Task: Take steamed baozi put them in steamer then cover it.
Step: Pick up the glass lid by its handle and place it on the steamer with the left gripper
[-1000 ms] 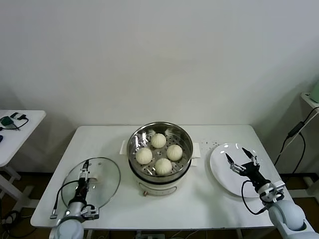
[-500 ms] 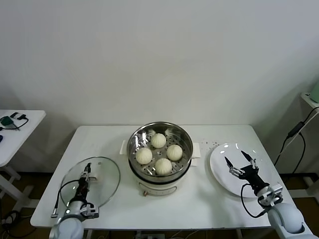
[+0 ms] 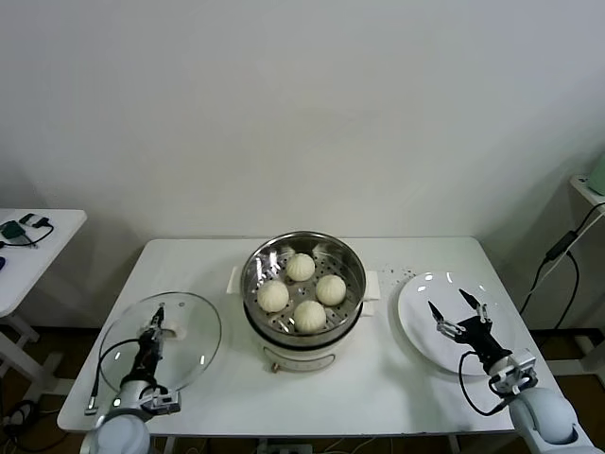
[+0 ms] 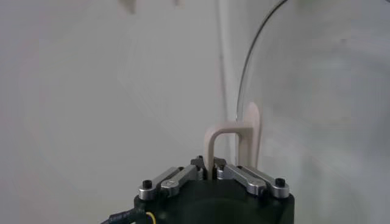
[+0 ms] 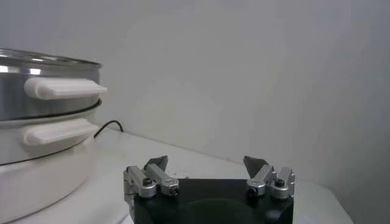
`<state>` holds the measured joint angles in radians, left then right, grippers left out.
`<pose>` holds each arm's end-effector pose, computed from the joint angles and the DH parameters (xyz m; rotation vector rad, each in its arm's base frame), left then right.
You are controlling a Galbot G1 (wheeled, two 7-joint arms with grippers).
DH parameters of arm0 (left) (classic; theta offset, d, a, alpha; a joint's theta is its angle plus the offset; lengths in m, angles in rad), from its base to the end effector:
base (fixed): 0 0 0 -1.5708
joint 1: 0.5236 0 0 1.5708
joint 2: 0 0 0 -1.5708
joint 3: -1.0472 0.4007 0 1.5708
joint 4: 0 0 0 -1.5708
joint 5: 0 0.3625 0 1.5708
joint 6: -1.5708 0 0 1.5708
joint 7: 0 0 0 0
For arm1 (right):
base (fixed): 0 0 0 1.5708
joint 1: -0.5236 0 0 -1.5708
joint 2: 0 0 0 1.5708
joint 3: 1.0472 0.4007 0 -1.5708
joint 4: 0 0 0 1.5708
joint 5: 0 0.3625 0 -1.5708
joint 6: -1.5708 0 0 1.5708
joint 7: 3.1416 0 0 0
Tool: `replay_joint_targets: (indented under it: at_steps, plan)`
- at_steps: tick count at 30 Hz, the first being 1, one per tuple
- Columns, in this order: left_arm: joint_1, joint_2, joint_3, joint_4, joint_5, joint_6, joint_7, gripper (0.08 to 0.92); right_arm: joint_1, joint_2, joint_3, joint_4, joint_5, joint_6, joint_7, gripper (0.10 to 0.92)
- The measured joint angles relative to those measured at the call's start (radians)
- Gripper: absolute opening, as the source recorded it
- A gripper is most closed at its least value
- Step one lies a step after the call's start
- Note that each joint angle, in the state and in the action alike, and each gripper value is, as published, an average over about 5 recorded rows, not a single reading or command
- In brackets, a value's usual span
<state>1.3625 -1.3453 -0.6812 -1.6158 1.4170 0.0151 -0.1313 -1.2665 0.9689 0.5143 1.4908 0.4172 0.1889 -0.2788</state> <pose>0.2278 0.1413 -0.4550 0.0334 -1.9793 -2.2072 0.2752 -0.2405 -0.4261 0.4277 -2.9703 0.2577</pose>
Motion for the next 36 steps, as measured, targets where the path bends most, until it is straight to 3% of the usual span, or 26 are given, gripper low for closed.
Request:
replay_joint_targets:
  at_steps: [11,18,27,36]
  plan:
    - [0.122,0.101,0.029,-0.287,-0.080,0.170,0.044,0.154,0.028,-0.007,-0.017,-0.032,-0.017,0.004,0.000,0.823]
    - [0.131,0.201,0.082,-0.436,-0.102,0.307,0.091,0.154,0.050,-0.015,-0.035,-0.054,-0.029,0.009,0.001,0.823]
    - [0.016,0.297,0.243,-0.516,-0.076,0.483,0.214,0.154,0.083,-0.006,-0.060,-0.083,-0.057,0.013,0.004,0.823]
    - [-0.161,0.264,0.474,-0.507,0.023,0.607,0.365,0.154,0.094,0.004,-0.063,-0.107,-0.086,0.023,0.005,0.823]
